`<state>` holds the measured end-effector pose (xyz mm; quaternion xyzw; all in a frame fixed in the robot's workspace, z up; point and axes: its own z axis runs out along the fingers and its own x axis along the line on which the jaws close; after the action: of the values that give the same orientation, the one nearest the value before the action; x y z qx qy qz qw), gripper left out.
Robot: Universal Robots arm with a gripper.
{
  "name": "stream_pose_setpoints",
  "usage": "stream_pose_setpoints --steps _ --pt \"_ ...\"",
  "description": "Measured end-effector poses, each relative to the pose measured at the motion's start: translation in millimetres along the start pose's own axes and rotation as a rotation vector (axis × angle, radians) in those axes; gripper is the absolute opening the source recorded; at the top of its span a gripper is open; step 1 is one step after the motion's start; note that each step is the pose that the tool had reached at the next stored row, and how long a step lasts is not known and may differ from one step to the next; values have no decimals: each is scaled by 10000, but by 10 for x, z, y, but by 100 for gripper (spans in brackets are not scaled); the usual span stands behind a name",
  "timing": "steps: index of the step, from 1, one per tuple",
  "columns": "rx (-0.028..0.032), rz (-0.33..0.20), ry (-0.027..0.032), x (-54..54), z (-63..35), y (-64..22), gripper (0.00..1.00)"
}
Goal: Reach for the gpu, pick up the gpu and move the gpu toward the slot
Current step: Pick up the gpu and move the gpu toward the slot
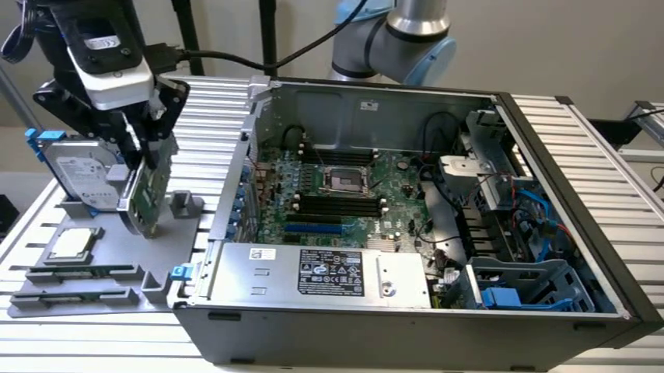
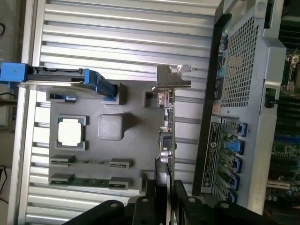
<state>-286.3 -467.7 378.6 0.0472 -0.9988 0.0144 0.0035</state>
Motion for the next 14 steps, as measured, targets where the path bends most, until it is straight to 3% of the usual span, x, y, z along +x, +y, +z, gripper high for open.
stream_pose_setpoints --steps 5,14 --pt "-1 0 1 -164 -226 -22 26" --pt "-21 0 0 -568 -622 -72 26"
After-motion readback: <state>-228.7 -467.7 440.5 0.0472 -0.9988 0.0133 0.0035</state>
